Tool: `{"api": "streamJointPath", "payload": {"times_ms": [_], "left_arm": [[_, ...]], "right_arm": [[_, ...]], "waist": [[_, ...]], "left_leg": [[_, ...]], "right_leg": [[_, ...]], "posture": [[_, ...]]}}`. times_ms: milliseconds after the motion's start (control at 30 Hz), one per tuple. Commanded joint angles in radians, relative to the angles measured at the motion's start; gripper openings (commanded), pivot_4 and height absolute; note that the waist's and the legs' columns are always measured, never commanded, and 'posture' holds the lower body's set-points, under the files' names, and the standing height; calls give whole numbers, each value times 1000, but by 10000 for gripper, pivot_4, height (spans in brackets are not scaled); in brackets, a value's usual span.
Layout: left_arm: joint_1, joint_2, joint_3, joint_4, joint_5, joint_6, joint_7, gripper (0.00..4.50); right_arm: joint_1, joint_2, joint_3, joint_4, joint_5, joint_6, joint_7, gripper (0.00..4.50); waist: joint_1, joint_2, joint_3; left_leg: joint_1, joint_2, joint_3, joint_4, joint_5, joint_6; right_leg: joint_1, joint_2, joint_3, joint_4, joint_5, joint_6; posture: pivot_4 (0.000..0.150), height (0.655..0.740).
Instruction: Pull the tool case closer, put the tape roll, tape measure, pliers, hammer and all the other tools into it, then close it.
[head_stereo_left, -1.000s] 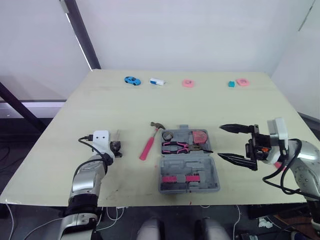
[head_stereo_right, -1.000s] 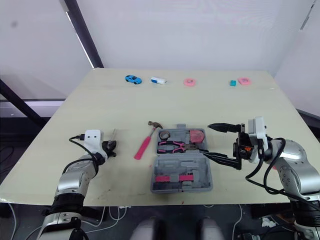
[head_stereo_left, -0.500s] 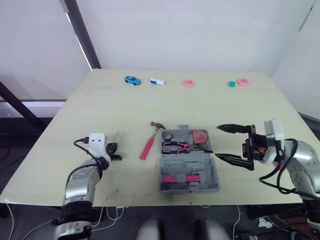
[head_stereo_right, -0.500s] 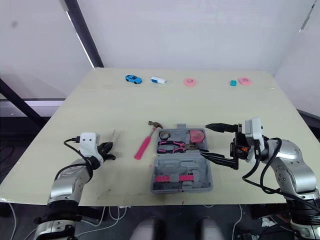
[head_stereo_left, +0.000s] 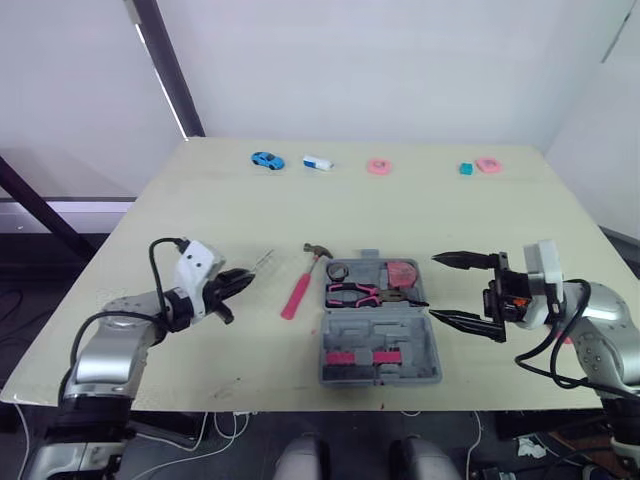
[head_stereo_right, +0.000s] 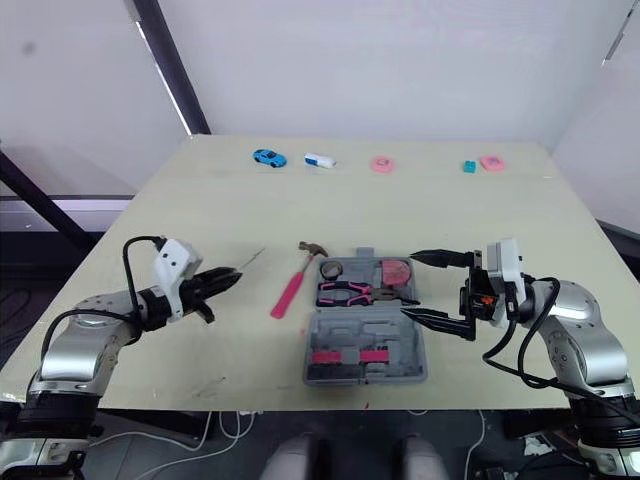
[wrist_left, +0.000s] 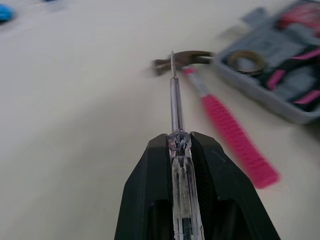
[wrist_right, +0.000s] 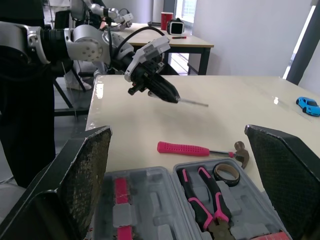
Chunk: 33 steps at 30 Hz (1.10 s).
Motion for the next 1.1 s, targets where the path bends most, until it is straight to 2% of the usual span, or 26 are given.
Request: {"api": "streamJointPath", "payload": {"times_ms": [33,167,433,800,1100], "left_arm": [[-72,16,-79,-73,-22,1,-119,1308],[-133,4,-165,-81,-13,5,-203,1308],[-307,-63,-380,16,101,-32,-325,1308],[-425,-200,-515,153,235,-52,-330,1308],[-507,-261,-604,262,354,-55,-344,1308]], "right_arm": [[-6,-7,-28,6,-5,-32,2,45000],[9,-10,-36,5,-11,-45,-3,45000],[91,-33,-87,-12,-5,-58,-16,45000],[160,-48,-139,-7,-8,-80,-31,45000],[195,-45,-150,2,-13,-99,-35,45000]], "waist": [[1,0,0],[-6,0,0],[-1,0,1],[-1,0,1],[-1,0,1]], "left_leg": [[0,0,0,0,0,0],[0,0,1,0,0,0],[-1,-1,0,1,0,0],[-1,-1,-1,2,0,0],[-1,-1,-1,3,0,0]], "right_leg": [[0,0,0,0,0,0],[0,0,1,0,0,0],[0,2,2,0,1,2],[0,3,3,1,1,3],[0,3,3,1,1,3]], "posture": [[1500,7395],[1500,7395],[1500,7395],[1500,7395],[1500,7395]]}}
